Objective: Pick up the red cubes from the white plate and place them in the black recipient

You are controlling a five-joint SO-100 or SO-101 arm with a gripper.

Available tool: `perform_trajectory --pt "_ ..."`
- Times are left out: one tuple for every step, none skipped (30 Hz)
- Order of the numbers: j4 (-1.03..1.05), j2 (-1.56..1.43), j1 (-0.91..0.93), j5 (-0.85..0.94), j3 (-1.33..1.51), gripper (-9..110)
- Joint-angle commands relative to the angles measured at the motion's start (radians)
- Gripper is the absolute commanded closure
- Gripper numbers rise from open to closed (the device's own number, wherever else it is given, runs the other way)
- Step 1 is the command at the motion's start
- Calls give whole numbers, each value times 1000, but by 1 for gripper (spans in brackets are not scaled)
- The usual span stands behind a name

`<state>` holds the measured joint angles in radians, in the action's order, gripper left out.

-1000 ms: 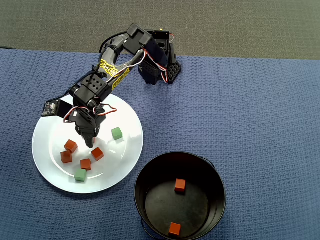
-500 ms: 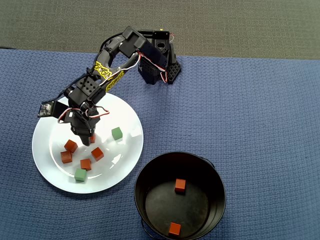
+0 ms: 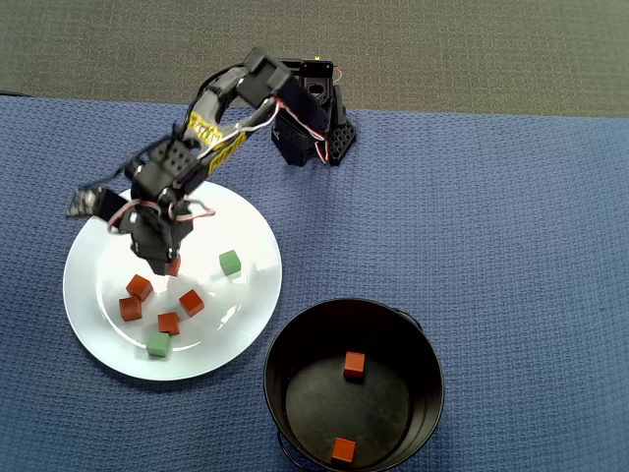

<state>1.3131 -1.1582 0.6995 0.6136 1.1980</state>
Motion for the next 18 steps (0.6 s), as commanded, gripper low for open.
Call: perform_trajectory --pt "67 -225 -89 -58 -121 101" --pt "77 -256 -117 -71 -135 101" --pt "92 -278 -147 -84 -156 102" --pt "112 -288 -186 -95 -184 102" --pt "129 -295 -225 -104 -210 102" --pt "127 -302 -270 -112 -224 102" --pt "107 -313 -313 -117 -229 102" --pt "91 -316 -356 -126 -236 102" --pt "78 -316 -397 -140 -252 102" --pt "71 -302 -439 -152 -278 102" --pt "64 -278 -482 -166 -308 102" --pt "60 -245 -522 -181 -350 102" --pt "60 -209 -561 -193 -393 102" --pt "60 -172 -601 -204 -436 102" --pt "60 -133 -637 -221 -483 102" --pt "69 -87 -670 -242 -543 102" --pt "91 -35 -703 -259 -623 102" --pt "114 17 -735 -273 -706 102"
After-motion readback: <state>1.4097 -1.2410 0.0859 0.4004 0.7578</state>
